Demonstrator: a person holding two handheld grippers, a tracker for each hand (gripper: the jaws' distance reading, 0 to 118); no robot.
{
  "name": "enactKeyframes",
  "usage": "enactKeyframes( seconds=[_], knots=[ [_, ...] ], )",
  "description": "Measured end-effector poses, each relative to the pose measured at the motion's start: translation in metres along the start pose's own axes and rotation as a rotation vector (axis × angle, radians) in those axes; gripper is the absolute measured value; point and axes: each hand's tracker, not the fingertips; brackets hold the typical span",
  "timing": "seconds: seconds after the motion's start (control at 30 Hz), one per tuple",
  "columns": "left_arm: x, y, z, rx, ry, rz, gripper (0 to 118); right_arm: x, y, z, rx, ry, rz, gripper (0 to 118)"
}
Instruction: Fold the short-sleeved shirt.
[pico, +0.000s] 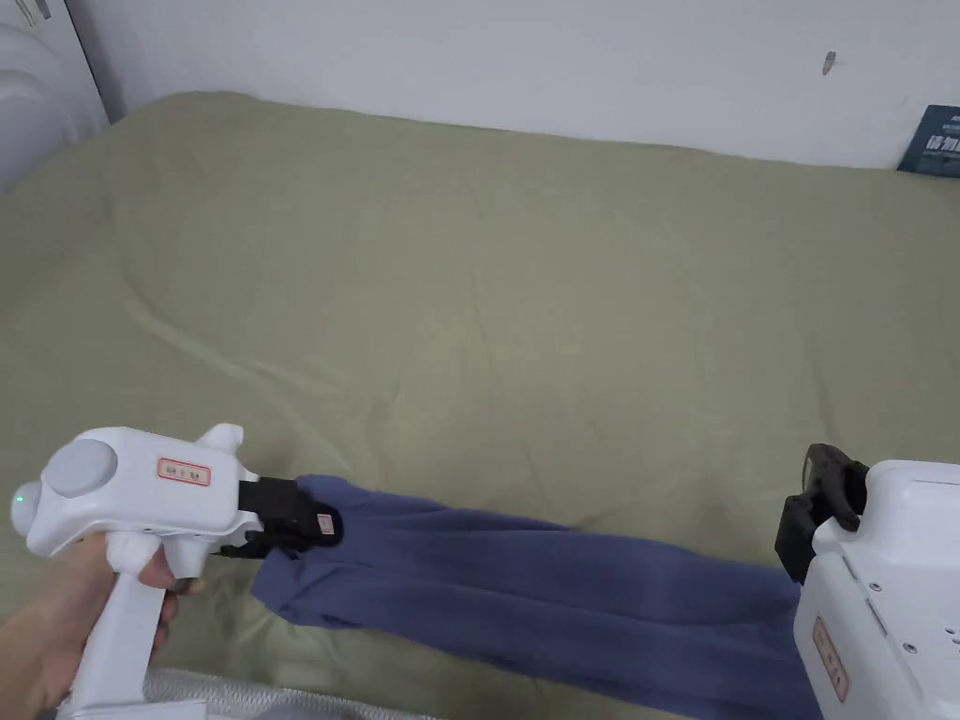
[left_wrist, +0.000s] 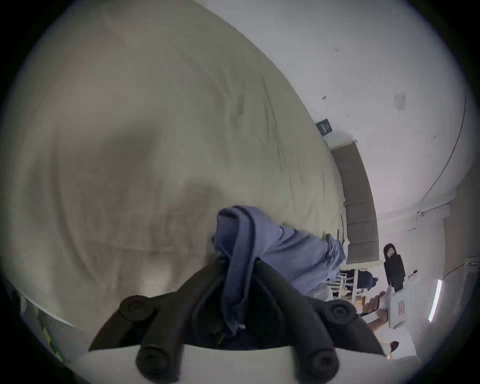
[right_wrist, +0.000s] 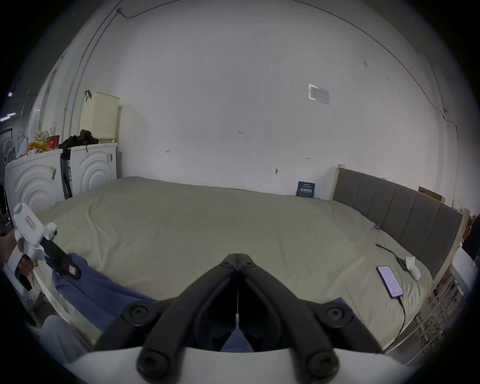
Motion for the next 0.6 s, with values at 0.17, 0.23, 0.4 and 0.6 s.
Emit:
enactKeyframes(
  seconds=[0.17,0.23,0.4,0.6],
  knots=[
    [-0.002,0.000,0.060,0.080,0.042,0.074,6,0.016,0.010,0.005,0.015,-0.001,-0.026,1],
    [0.003,0.001,0.078,0.102,0.106,0.041,6,0.019,0.012,0.006,0.027,-0.006,-0.027,1],
    [0.026,-0.001,0.095,0.128,0.117,0.016,6,0.028,0.017,0.007,0.042,-0.013,-0.032,1],
    [0.110,-0.014,0.064,0.089,0.092,-0.129,6,0.037,0.014,0.009,0.039,-0.028,-0.035,1]
  ],
)
